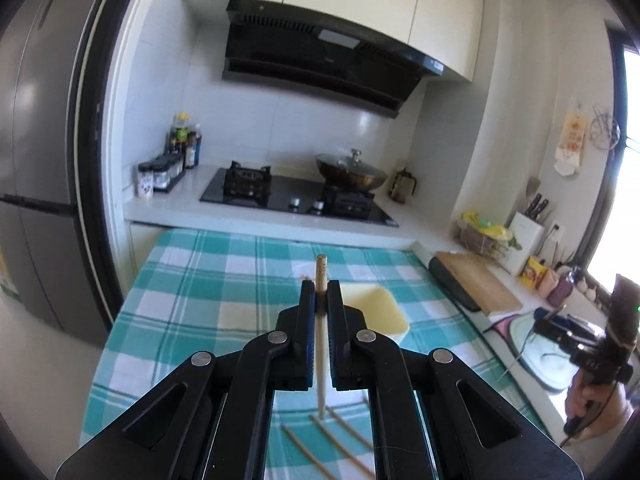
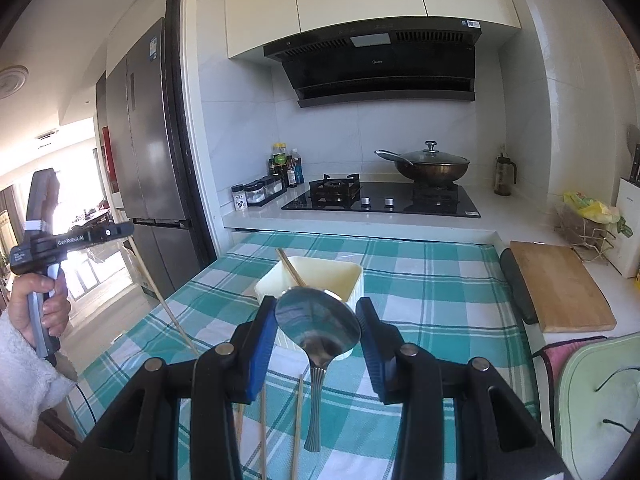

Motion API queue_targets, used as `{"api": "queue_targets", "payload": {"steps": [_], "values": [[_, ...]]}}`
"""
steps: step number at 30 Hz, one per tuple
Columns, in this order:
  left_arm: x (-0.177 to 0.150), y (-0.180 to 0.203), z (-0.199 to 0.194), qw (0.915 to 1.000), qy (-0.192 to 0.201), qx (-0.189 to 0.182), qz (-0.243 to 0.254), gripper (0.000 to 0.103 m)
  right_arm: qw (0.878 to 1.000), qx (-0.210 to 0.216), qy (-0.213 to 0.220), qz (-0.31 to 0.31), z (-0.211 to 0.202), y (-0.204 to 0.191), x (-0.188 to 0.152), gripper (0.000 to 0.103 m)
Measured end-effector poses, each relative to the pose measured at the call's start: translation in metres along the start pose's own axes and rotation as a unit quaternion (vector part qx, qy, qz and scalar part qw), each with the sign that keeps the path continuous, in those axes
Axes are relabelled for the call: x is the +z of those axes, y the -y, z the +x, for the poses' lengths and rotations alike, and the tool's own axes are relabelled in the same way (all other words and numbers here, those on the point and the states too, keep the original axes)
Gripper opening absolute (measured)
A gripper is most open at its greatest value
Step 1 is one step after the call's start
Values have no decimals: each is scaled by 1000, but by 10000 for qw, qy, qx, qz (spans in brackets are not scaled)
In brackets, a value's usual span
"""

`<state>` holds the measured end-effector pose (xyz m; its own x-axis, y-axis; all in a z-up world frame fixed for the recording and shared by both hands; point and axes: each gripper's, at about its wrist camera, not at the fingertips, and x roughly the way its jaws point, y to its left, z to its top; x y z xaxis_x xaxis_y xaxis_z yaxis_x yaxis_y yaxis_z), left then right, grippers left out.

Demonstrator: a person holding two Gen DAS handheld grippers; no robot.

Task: Organize utensils
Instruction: 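Carry the spoon and chopstick over the cream holder and open both tools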

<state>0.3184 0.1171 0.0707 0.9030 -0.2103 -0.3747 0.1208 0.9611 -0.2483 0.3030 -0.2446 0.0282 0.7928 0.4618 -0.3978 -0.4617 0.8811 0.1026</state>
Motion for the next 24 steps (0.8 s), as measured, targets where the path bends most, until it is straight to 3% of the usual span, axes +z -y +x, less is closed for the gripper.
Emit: {"api": "queue_targets", "payload": {"steps": [6,11,14,16,21,24], "values": [[57,18,20,9972,741,56,-43,3,9993,-63,363,-93,36,-3,61,41],[63,29,66,9967,797,161,-10,3,9958,-86,908,-87,70,-8,99,41],[53,30,103,9988,437,205,-2,3,9941,-129,1063,-152,97,-9,104,41],[42,30,127,9997,96,235,-10,3,9959,-154,883,-153,121,-8,101,41],[4,22,192,9937,-1101,218,-54,3,9998,-74,-125,136,186,9,75,41],[-17,21,215,9887,-1481,227,-23,3,9973,-96,-679,280,215,19,55,41]]}}
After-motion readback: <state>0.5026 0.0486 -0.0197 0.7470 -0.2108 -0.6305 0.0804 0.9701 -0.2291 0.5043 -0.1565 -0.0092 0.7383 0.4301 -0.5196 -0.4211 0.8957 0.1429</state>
